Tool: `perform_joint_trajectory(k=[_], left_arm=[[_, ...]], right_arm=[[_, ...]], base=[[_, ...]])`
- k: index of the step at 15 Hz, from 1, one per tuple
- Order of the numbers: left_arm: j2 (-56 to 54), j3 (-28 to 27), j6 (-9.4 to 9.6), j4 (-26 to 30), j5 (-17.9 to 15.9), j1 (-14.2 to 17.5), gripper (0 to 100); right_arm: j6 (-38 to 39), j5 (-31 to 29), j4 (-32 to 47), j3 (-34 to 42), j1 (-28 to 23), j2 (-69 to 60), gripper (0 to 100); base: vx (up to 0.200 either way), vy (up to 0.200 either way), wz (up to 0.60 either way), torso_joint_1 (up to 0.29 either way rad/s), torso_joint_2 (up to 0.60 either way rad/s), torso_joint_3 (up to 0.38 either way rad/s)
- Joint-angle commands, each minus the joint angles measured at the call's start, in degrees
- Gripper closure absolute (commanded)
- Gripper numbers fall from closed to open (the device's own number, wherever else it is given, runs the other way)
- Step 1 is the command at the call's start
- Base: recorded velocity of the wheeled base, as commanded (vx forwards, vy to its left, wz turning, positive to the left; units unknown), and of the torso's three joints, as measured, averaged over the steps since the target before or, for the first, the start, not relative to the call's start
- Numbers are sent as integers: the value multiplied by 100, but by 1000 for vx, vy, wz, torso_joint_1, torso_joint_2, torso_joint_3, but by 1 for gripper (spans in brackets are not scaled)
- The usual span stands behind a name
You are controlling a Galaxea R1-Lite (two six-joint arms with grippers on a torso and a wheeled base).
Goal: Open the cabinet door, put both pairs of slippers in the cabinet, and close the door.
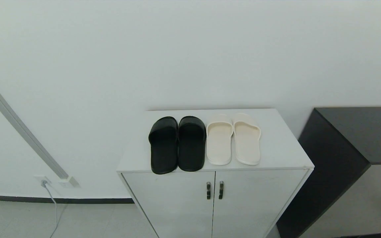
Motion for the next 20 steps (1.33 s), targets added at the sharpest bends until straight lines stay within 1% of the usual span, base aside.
perform_joint_trajectory(k=[1,5,8,9,10,11,12,13,15,16,17,18,19,20], left_arm=[[5,1,-2,0,8,6,100],[5,-8,-2,0,17,6,100],[5,1,-37,0,26,6,100],[5,1,-20,0,17,6,100],[5,1,-20,0,17,6,100],[5,1,-28,0,17,6,100],[5,-8,-46,0,26,6,100],[5,-8,-72,-9,26,6,100],[5,-8,-64,0,26,6,100],[5,-8,-55,0,8,6,100],[5,-8,-55,-9,-10,6,100],[5,-8,-55,0,-10,6,100],[5,-8,-55,-9,-10,6,100],[5,-8,-55,0,-18,6,100]], right_arm=[[-1,4,-1,0,1,9,0],[-1,4,-1,0,1,176,0],[-63,12,-18,0,10,272,0],[-72,56,-106,-422,19,352,0],[456,109,114,-1573,116,800,0],[526,197,615,-1890,292,1301,0],[139,294,685,-1749,432,1635,0],[51,381,579,-1424,564,2021,0],[51,443,-36,-1028,705,2760,0],[60,487,-642,-896,792,3349,0],[236,531,-1372,-914,907,4315,0],[359,540,-1644,-949,959,4649,0],[579,513,-2374,-1011,1346,5396,0],[737,373,-2901,-1090,1742,5924,0]], base=[[0,0,0,0,0,0],[0,0,0,0,0,0],[0,0,0,0,0,0],[0,0,0,0,0,0],[0,0,0,0,0,0],[0,0,0,0,0,0],[0,0,0,0,0,0],[0,0,0,0,0,0],[0,0,0,0,0,0],[0,0,0,0,0,0],[0,0,0,0,0,0],[0,0,0,0,0,0],[0,0,0,0,0,0],[0,0,0,0,0,0]])
